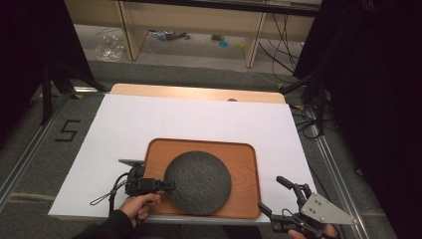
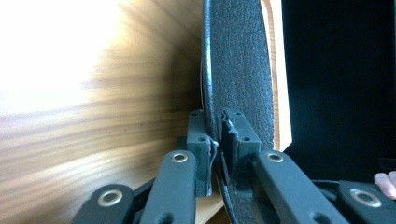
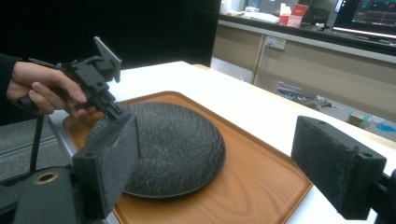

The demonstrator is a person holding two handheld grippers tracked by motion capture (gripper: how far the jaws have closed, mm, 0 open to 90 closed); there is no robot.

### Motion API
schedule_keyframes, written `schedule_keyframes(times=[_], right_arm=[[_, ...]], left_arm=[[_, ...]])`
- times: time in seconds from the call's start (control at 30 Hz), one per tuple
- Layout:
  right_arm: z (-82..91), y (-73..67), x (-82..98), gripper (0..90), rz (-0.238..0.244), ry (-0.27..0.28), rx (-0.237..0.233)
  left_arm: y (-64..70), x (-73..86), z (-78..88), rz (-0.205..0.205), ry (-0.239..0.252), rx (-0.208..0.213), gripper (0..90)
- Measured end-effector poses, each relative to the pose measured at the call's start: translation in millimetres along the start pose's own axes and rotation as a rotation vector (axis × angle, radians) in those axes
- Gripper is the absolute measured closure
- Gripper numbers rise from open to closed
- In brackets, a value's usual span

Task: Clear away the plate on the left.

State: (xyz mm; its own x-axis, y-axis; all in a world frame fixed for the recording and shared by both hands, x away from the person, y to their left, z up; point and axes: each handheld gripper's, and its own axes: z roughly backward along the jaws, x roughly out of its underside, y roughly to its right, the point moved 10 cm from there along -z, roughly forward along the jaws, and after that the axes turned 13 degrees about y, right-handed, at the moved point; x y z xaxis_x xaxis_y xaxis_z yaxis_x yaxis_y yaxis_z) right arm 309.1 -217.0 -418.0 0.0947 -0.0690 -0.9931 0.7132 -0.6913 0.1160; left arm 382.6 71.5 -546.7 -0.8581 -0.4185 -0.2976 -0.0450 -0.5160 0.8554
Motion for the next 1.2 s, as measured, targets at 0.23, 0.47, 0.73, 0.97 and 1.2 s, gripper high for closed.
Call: schedule_keyframes(times=[0.23, 0.47, 0.73, 0.97, 1.2], right_arm=[[-0.3, -0.3, 0.5, 16.7, 0.002, -0.002, -0.003], [-1.9, -0.6, 1.0, 16.8, 0.0, 0.009, -0.009], [-0.7, 0.2, 2.5, 16.9, -0.001, -0.007, -0.005], [-0.8, 0.7, 2.8, 16.9, 0.002, -0.008, -0.002], [-0.5, 0.3, 3.4, 17.1, -0.001, -0.012, -0.004]], left_arm=[[0.4, 7.6, -2.2, -0.086, -0.027, 0.002, 79.0], [7.9, 16.8, -1.8, -0.056, -0.041, 0.004, 78.8], [5.6, 20.8, -0.2, -0.108, -0.056, 0.008, 77.9], [5.9, 25.9, 0.6, -0.118, -0.072, -0.008, 75.5], [3.3, 32.3, -0.2, -0.154, -0.124, -0.044, 58.5]])
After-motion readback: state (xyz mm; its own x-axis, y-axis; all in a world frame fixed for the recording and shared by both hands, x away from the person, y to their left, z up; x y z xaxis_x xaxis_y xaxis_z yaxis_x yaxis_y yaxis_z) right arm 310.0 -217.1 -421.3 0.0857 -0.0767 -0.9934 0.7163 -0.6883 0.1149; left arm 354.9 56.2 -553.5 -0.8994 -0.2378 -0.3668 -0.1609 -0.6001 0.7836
